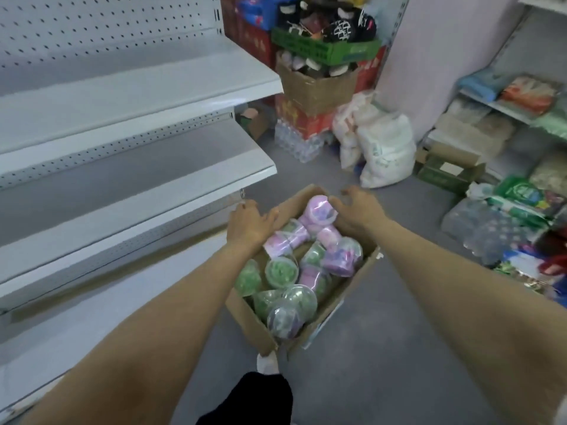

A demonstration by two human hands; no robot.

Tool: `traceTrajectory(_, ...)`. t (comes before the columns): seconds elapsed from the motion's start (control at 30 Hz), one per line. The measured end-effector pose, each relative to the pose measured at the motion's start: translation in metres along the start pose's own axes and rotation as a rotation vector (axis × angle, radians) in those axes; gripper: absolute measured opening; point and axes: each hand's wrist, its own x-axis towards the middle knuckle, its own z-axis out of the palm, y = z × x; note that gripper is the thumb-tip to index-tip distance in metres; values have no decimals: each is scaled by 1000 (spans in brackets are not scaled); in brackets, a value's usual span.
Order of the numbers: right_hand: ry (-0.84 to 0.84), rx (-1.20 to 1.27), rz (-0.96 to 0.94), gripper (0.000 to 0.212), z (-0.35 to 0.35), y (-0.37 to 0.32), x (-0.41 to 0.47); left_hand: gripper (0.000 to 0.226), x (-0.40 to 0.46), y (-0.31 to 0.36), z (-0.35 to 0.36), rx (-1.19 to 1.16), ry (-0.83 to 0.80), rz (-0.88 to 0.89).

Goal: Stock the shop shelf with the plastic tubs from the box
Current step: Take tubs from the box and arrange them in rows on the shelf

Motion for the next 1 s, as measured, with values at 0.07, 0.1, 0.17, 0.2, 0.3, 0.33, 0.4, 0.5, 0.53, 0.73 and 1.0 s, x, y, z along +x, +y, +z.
traceTrajectory(0.07, -66, -34, 53, 53, 10, 21, 12, 57, 13, -3, 32, -19, -114, -18)
traceTrajectory(0.1, -108, -46, 83, 52, 16, 32, 19, 57, 19, -4, 47, -34, -167, -34)
traceTrajectory(0.17, -165, -66, 131, 51, 27, 54, 32, 56, 31, -10, 77, -37, -249, -42)
traceTrajectory(0.2, -179, -75, 156, 53, 34, 66, 37, 55, 36, -12, 91, -42, -291, -46)
traceTrajectory(0.3, -259, -58, 245, 69, 59, 99, 45, 47, 43, -28, 126, -82, -475, -130)
traceTrajectory(0.33, -297, -64, 274, 69, 67, 106, 47, 44, 43, -33, 133, -72, -538, -155)
traceTrajectory(0.4, -365, -85, 317, 64, 84, 120, 54, 39, 39, -50, 149, -30, -674, -213)
traceTrajectory(0.5, -416, -94, 312, 72, 106, 134, 67, 46, 28, -78, 168, -10, -781, -285)
traceTrajectory(0.53, -423, -105, 308, 76, 111, 137, 73, 51, 26, -88, 176, -10, -784, -314)
traceTrajectory(0.73, -517, -118, 303, 77, 135, 157, 108, 90, 13, -120, 205, -110, -792, -537)
traceTrajectory(1.0, -638, -169, 130, 116, 153, 187, 108, 56, -8, -101, 230, -178, -619, -774)
